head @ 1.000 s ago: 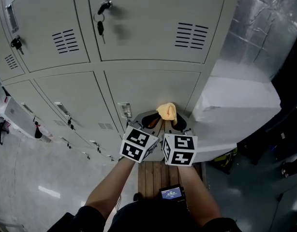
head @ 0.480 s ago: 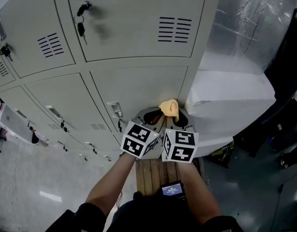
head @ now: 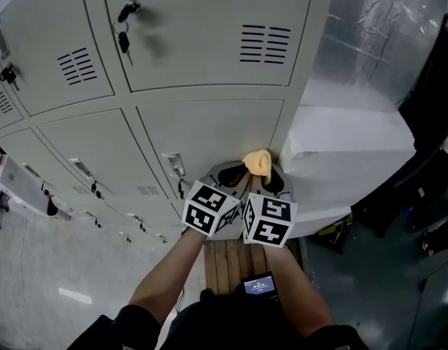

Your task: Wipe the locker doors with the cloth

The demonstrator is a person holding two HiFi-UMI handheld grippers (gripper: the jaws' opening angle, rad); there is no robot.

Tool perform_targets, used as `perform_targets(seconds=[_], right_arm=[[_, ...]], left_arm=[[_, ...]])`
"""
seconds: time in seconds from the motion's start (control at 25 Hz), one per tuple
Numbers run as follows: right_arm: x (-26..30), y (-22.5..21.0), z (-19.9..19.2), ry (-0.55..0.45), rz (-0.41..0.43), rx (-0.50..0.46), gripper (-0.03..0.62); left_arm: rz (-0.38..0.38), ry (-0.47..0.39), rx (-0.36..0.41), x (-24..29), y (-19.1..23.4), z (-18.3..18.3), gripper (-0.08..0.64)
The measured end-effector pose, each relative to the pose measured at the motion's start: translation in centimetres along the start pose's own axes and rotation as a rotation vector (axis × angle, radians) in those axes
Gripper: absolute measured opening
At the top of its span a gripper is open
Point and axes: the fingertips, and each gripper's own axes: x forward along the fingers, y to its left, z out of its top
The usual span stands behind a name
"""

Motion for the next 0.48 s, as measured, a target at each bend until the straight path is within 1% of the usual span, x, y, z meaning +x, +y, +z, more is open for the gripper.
perform_targets(seconds=[0.24, 0.48], right_arm=[[-0.06, -0.32, -0.12, -0.007, -0.035, 0.012, 0.071], [-0.30, -0.24, -0.15, -0.008, -0.023, 0.021, 0.071]], left_arm=[[-0.036, 0.004, -0.005, 0.30, -0.16, -0.07, 0.038], [-0.022, 0.002, -0.007, 0.02, -0.32, -0.06, 0.038]])
